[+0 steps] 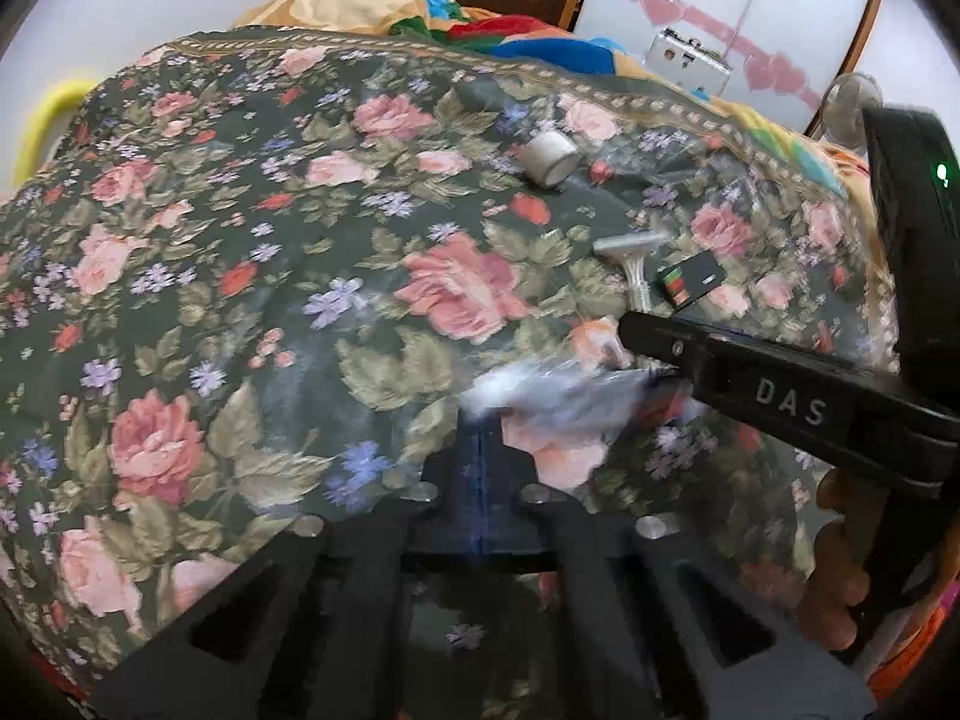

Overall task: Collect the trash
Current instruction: 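Grasp the toothpaste tube with the left gripper while the right grasps the white razor, then carry the toothpaste tube and razor in both tools over the white bin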

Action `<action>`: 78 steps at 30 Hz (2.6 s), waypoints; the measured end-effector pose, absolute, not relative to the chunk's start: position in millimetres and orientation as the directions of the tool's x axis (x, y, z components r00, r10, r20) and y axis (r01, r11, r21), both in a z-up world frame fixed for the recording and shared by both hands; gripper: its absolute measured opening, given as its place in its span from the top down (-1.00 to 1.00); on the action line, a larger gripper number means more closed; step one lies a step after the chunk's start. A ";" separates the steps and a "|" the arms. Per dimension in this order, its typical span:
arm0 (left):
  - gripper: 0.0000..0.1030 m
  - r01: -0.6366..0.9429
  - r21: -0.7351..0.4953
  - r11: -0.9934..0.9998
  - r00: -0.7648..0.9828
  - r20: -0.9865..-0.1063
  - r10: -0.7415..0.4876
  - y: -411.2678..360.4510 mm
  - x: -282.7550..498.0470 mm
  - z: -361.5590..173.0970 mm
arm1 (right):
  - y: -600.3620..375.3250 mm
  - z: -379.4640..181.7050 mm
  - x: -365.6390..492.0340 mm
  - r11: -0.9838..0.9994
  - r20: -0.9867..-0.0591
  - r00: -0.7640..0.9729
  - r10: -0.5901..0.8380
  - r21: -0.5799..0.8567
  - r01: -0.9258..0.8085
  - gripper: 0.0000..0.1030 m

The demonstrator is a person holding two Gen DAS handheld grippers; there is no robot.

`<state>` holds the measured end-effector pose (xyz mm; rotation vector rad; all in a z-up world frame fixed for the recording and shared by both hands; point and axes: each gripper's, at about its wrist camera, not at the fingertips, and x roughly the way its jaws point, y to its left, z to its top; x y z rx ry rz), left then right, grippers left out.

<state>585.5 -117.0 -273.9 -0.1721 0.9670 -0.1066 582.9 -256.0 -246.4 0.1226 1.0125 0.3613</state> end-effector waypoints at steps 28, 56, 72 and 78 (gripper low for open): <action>0.10 0.020 -0.264 0.964 0.532 -0.814 -0.234 -144.9 633.2 -264.1 | -316.7 -247.4 511.6 0.959 -0.834 0.503 0.226 0.099 -0.267 0.82; 0.56 0.079 -0.141 0.987 0.596 -0.787 -0.160 -135.4 557.3 -222.1 | -302.4 -232.6 497.9 0.977 -0.819 0.547 0.174 0.077 -0.197 0.83; 0.56 -0.022 -0.124 0.992 0.708 -0.703 -0.072 -91.5 445.8 -110.9 | -264.4 -106.5 411.6 0.966 -0.693 0.688 0.215 0.048 -0.254 0.83; 0.56 -0.079 -0.136 0.988 0.742 -0.670 -0.033 -60.6 395.7 -78.9 | -241.0 -69.9 372.0 0.950 -0.647 0.711 0.275 0.071 -0.303 0.83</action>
